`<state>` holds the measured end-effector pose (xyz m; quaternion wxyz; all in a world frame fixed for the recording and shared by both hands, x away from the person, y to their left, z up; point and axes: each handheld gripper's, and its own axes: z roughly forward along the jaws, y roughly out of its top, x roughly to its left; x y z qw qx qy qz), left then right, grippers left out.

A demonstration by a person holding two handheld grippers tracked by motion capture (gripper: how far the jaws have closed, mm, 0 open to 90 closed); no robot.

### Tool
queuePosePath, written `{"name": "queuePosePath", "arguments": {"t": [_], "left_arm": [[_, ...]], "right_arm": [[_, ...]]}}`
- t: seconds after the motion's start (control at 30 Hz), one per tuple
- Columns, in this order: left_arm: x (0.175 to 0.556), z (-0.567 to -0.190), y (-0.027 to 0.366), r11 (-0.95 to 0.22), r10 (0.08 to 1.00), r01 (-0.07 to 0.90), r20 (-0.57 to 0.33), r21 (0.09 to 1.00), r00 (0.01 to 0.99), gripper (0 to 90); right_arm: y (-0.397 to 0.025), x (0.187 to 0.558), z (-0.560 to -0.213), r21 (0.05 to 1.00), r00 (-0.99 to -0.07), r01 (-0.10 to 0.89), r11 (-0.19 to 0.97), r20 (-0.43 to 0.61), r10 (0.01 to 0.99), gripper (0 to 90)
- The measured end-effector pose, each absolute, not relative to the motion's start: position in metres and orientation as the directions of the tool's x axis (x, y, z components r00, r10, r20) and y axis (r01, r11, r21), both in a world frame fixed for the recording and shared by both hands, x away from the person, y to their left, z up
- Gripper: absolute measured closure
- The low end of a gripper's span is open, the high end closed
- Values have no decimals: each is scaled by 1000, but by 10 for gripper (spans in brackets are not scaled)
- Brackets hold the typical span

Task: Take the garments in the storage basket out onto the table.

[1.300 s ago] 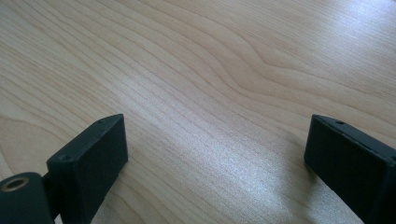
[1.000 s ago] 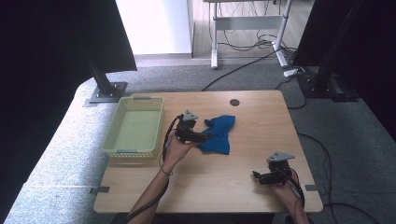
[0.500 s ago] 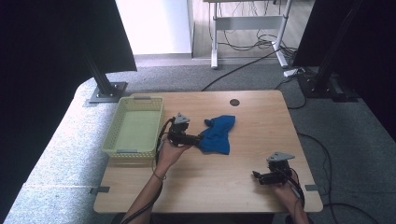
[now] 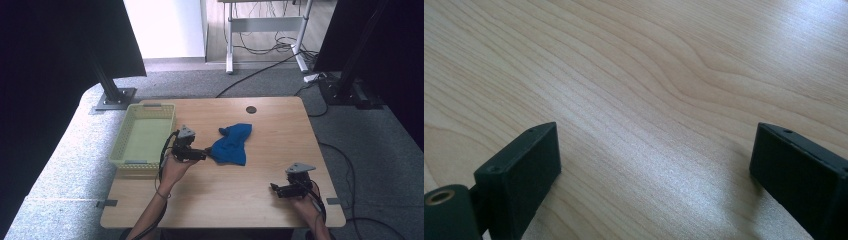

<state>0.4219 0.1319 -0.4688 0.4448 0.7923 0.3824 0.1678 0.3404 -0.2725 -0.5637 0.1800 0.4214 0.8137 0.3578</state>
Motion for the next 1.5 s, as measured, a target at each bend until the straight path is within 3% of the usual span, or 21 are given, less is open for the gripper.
{"name": "queuePosePath", "arguments": {"t": [1.27,1.5], "left_arm": [[381,-512,176,-261,793,500,-112,826,598,100],[374,-516,177,-274,801,478,-77,834,593,101]], "right_arm": [[-273,340,-564,734,-580,557,389,8,815,58],[-273,340,-564,734,-580,557,389,8,815,58]]}}
